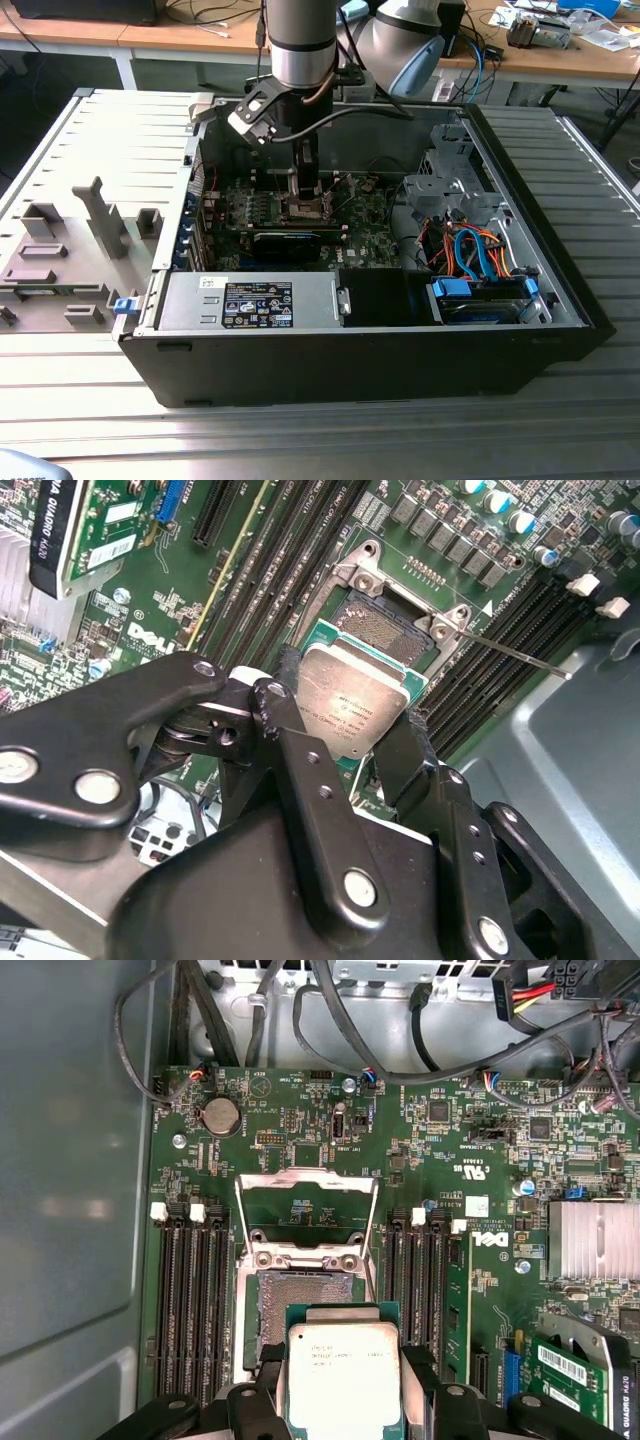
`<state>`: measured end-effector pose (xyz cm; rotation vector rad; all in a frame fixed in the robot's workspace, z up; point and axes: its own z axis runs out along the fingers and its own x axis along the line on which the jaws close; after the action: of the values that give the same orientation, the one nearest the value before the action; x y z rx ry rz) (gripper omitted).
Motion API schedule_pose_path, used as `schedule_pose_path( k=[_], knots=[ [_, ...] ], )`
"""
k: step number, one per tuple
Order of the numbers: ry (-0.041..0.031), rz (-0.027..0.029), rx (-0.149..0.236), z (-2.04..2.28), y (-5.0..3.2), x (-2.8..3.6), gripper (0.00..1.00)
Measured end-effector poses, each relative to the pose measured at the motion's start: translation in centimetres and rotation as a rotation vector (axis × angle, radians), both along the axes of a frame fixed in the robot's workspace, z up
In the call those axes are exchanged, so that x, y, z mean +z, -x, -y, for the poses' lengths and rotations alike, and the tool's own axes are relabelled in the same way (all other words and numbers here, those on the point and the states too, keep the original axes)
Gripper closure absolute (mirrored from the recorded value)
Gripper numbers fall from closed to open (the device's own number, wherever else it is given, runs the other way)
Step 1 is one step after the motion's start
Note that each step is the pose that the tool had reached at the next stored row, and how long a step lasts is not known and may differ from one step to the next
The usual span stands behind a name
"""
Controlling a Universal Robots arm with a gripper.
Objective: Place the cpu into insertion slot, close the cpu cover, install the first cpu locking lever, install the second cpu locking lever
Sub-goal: 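Place the cpu into insertion slot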
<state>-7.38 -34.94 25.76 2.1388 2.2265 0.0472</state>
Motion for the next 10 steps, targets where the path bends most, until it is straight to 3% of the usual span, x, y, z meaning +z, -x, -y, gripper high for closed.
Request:
schedule_pose_path(
  k=[5, 7, 10],
  knots=[
    [0.0, 0.0, 0.0, 0.0, 0.0, -0.12, 0.45],
    [0.0, 0.0, 0.0, -0.01, 0.0, -1.07, 0.45],
    [-0.0001, 0.0001, 0.0, -0.01, 0.0, -1.1, 0.45]
  ],
)
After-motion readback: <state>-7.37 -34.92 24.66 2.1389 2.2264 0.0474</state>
